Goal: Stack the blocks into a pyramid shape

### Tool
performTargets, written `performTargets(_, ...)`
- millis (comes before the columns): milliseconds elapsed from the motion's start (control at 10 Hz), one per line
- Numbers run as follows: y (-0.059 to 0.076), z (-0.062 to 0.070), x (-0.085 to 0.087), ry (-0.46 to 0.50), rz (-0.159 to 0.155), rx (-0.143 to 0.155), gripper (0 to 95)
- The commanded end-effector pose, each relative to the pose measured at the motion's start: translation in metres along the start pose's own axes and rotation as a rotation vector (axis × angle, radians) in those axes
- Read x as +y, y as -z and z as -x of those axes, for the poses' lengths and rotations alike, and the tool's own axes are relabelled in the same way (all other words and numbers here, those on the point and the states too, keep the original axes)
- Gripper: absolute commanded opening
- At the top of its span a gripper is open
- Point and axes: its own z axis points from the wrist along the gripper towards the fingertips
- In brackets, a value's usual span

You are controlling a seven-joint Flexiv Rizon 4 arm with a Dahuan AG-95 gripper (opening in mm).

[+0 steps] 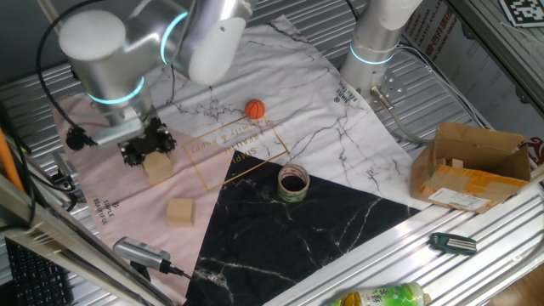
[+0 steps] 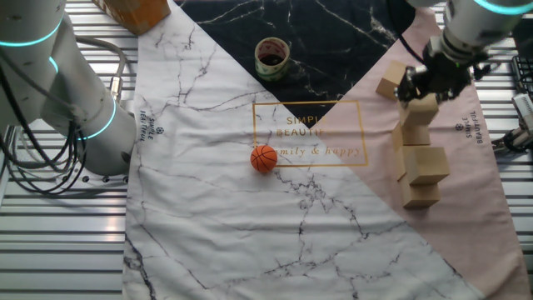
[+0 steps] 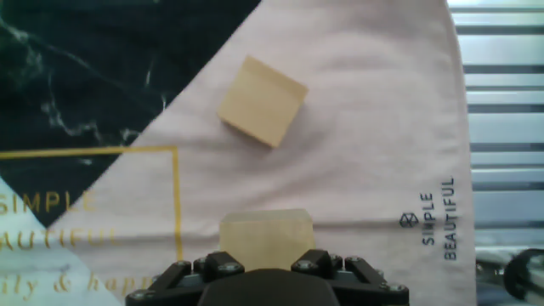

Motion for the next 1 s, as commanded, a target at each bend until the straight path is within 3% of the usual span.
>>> performTargets(100,-0.0017,-0.0017,-0.0031,-0.002,-0.001,0.0,0.0)
performTargets(1000,-0.0003,-0.0115,0.0005,-0.001,-0.01,-0.003,0.0)
